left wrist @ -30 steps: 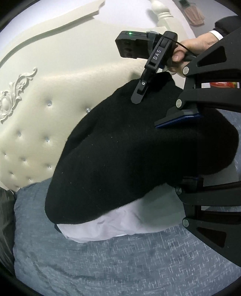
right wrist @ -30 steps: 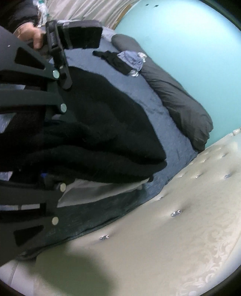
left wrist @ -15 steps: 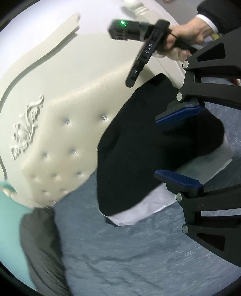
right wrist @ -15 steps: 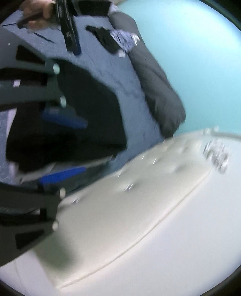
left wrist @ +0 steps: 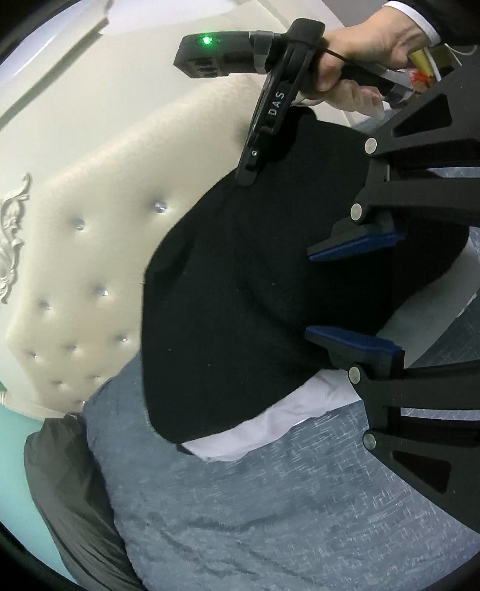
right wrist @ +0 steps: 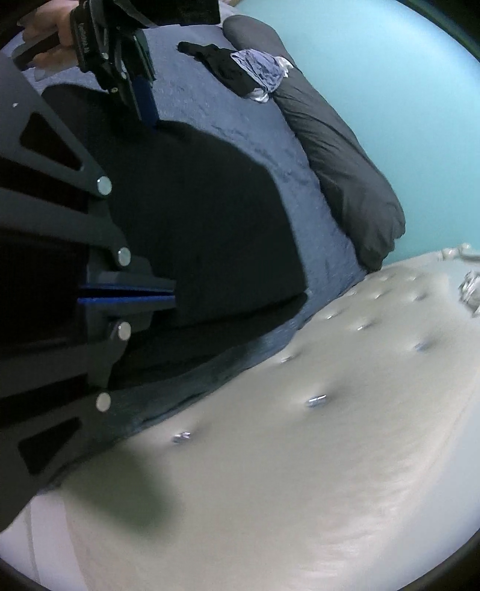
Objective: Fold clothes
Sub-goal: 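Lower the sweatshirt onto the white pillow and open both tools, then press the folded black sweatshirt flat with both tools, then lift away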
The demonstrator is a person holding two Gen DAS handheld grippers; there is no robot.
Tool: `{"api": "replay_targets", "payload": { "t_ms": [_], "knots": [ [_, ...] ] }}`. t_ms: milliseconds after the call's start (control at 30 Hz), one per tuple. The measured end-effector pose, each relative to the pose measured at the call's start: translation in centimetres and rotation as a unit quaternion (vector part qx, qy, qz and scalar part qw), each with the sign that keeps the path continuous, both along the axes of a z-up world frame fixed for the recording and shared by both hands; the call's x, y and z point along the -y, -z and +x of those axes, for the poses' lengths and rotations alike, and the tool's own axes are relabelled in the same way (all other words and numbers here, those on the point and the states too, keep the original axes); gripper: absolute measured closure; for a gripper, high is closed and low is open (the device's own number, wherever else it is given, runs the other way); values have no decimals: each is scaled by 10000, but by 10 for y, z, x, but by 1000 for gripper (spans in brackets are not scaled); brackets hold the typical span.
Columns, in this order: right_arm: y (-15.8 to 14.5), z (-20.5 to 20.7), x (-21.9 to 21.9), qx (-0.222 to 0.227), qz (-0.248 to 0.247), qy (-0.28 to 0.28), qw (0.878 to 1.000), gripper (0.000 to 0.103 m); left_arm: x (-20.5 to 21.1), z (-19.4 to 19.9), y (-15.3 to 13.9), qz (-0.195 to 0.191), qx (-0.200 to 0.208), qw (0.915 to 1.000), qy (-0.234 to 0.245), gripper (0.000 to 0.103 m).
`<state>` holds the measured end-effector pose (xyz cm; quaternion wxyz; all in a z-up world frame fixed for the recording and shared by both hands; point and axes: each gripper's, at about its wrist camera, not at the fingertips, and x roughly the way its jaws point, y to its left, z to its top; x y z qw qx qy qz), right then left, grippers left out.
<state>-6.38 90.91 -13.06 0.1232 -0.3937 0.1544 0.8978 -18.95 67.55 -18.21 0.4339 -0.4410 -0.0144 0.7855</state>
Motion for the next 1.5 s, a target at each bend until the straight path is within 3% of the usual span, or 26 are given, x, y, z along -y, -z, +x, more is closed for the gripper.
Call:
{"api": "replay_targets", "payload": {
  "t_ms": [167,433,533,633,867,1033,1300,1500],
  "knots": [
    [15,9,-9,-99,-273,169,9994,103,-4,2,2,-90,-2,9999,66,63],
    [-23,43,7,-748,-310,96,9967,103,13,19,-39,260,-198,9993,190,64],
    [-23,57,17,-739,-332,-116,9966,103,13,35,-44,211,-355,9984,376,64],
    [-14,59,24,-567,-212,-247,9979,103,13,45,-35,149,-258,9984,485,64],
    [20,77,14,-502,-598,23,9969,103,10,58,-21,-11,-244,9982,542,64],
    [3,90,12,-834,-454,269,9951,103,18,66,-37,77,-355,9979,529,63],
    [26,90,1,-560,-528,507,9957,103,18,75,-25,0,-285,9981,546,64],
    [13,98,1,-789,-530,628,9935,103,26,73,-41,54,-333,9983,475,63]
  ]
}}
